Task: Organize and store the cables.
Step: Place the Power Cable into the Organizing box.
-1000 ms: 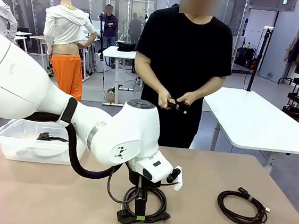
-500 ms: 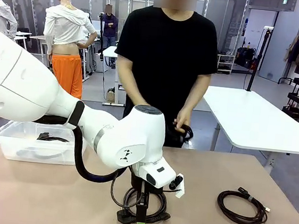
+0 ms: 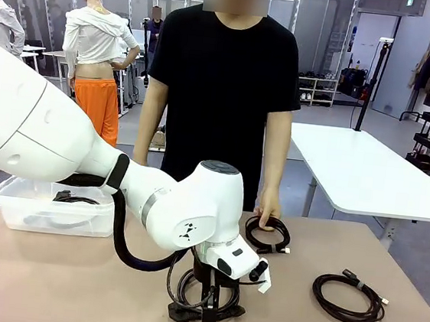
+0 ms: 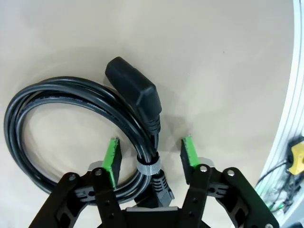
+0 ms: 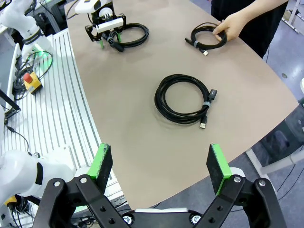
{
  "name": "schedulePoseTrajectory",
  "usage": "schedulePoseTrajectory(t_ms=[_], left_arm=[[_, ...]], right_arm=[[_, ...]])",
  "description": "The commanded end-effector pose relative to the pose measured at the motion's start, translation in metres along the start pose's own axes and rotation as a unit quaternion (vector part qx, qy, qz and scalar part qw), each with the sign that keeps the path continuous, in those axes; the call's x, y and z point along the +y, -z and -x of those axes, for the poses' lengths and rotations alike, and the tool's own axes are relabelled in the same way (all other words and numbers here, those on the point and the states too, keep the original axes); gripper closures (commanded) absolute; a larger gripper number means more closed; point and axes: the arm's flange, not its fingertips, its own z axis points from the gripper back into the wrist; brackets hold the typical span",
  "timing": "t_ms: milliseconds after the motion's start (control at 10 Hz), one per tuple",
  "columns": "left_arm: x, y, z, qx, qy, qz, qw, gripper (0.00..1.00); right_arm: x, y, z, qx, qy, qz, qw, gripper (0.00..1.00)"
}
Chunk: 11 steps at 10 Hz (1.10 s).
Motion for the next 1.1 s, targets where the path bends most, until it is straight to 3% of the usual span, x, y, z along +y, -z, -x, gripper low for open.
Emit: schedulePoseTrajectory(t_ms=[0, 200, 300, 500, 700, 1000], left_arm=[[-0.004, -0.002, -0.005, 0.008, -0.014, 0.002, 1.0, 1.0], [-0.006, -0.002, -0.005, 0.013, -0.013, 0.003, 1.0, 0.95], [-0.007, -0.004, -0.004, 0.016, -0.017, 0.004, 1.0, 1.0], [-0.005, -0.016, 0.004, 0.016, -0.03, 0.004, 0.999, 1.0], [-0.009, -0.052, 0.019, -0.004, -0.028, 0.005, 1.0, 1.0], [-0.014, -0.118, 0.055, -0.022, -0.013, -0.051, 0.998, 1.0]], right_arm=[[0.0, 0.0, -0.001, -0.007, -0.004, 0.0, 1.0, 0.0], [0.0, 0.0, -0.001, -0.007, -0.004, 0.0, 1.0, 0.0], [0.0, 0.0, -0.001, -0.007, -0.004, 0.0, 1.0, 0.0], [0.0, 0.0, -0.001, -0.007, -0.004, 0.0, 1.0, 0.0], [0.0, 0.0, -0.001, -0.007, -0.004, 0.0, 1.0, 0.0], [0.0, 0.0, -0.001, -0.007, -0.004, 0.0, 1.0, 0.0]])
